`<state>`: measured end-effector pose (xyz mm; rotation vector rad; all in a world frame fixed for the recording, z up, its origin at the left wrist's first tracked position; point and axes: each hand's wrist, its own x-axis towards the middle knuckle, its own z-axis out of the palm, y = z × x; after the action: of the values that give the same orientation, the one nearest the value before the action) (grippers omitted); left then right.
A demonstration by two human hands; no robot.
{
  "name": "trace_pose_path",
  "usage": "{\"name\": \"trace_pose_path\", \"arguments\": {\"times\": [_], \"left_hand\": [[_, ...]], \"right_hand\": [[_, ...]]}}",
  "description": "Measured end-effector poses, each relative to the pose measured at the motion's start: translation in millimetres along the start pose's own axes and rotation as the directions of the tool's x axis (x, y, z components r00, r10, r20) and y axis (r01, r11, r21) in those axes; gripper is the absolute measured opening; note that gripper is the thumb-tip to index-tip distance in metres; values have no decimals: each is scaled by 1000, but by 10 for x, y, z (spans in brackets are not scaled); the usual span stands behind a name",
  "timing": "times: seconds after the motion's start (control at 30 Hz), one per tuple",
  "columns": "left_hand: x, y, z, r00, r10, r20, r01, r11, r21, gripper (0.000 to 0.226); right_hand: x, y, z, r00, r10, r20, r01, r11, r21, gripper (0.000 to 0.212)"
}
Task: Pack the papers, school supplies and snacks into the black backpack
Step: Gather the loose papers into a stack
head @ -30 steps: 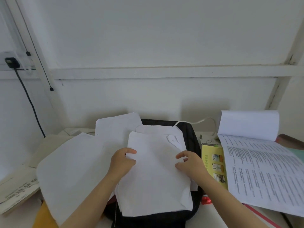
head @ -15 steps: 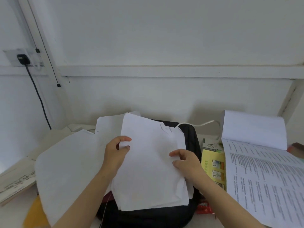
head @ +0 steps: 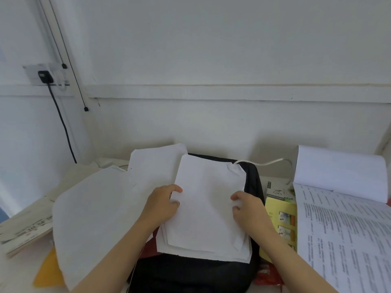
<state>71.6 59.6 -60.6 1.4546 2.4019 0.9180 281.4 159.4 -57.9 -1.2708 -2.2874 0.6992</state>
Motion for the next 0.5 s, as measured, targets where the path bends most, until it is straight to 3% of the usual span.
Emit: {"name": "trace_pose_path", "arguments": {"times": [0.23, 0.5], "left_hand": [[-58, 29, 25, 994, -75, 83, 67, 993, 98, 37], [-66, 120, 7, 972, -182, 150, 225, 907, -355, 33]], "right_hand": [[-63, -64, 47, 997, 63, 53, -52, 981, -185, 32], [-64, -181, 109, 980, 184, 82, -162, 962, -222, 34]]}}
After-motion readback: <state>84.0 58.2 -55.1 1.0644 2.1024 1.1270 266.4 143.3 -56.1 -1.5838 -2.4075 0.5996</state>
